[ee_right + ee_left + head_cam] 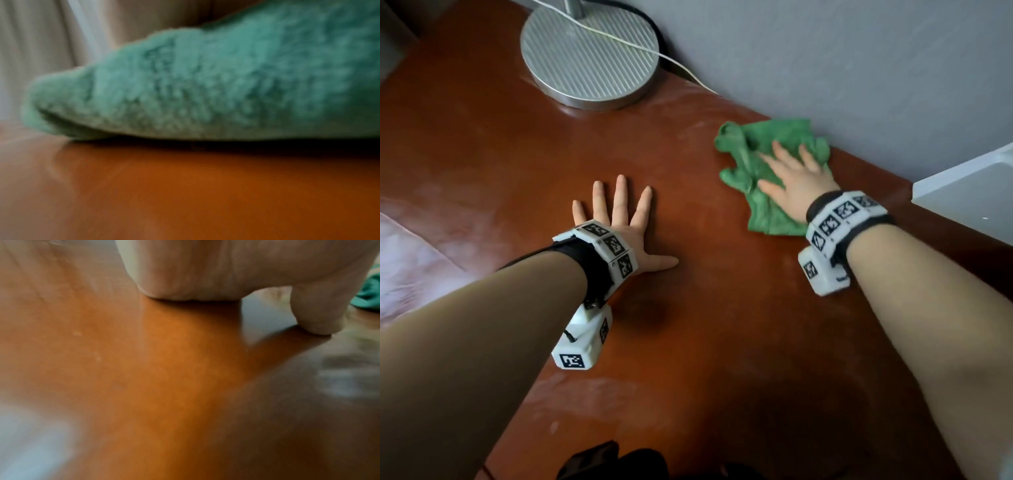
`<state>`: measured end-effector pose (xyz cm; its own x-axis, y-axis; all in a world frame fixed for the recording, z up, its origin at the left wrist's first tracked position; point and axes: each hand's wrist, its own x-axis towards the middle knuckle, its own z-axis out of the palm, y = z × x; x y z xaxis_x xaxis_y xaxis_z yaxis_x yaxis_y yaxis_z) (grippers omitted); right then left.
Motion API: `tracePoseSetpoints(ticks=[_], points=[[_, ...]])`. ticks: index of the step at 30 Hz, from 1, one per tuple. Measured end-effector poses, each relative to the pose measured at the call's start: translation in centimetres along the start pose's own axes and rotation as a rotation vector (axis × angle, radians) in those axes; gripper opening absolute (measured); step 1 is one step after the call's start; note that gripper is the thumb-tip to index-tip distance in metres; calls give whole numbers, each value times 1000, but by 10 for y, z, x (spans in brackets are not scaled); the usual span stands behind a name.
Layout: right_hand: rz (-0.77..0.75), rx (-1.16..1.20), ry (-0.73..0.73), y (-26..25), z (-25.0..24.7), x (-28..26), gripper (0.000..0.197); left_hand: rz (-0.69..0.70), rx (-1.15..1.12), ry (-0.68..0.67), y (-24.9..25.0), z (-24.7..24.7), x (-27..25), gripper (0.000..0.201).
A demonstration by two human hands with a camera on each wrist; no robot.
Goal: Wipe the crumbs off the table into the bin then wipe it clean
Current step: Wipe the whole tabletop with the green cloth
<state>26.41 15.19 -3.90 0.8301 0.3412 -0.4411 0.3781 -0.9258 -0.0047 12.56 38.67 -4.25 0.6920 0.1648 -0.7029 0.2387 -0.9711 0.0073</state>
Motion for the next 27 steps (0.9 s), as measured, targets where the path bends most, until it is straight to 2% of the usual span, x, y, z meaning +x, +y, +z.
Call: tracePoseSetpoints(ticks=[3, 5, 7, 9, 12, 14, 16, 17, 19, 21, 24, 25, 27], points=[[214, 100, 76, 2, -18, 41, 49, -5, 5, -8, 0, 1, 1, 116], [229, 112, 98, -3, -21, 49, 47, -10, 7, -3, -1, 1, 2, 116], [182, 100, 153, -14, -18, 34, 48, -9, 6, 6, -1, 1, 0, 116], [9, 5, 139, -28, -2, 6, 49, 1, -2, 27, 0, 2, 0, 116], [-448, -81, 166, -50, 25, -49, 46, 8, -9, 42, -1, 3, 0, 116], [-583, -89, 158, -49, 29, -58, 46, 8, -5, 32, -2, 2, 1, 117], [-532, -109, 125, -42, 20, -37, 45, 7, -7, 36, -3, 2, 2, 117], [-429, -88, 103, -37, 13, -22, 46, 7, -8, 38, -2, 2, 1, 117], [-225, -40, 161, -28, -5, 10, 47, 5, -9, 29, -1, 2, 0, 117], [-51, -79, 162, -23, -24, 34, 47, 0, -3, 11, 0, 1, 0, 117], [218, 131, 203, -20, -51, 48, 46, -4, -3, 5, -1, 0, -1, 117], [223, 190, 266, -23, -55, 45, 46, -1, -4, 8, -1, 0, -1, 117], [5, 103, 298, -35, -51, 35, 48, 3, -15, 17, -1, 1, 0, 117]])
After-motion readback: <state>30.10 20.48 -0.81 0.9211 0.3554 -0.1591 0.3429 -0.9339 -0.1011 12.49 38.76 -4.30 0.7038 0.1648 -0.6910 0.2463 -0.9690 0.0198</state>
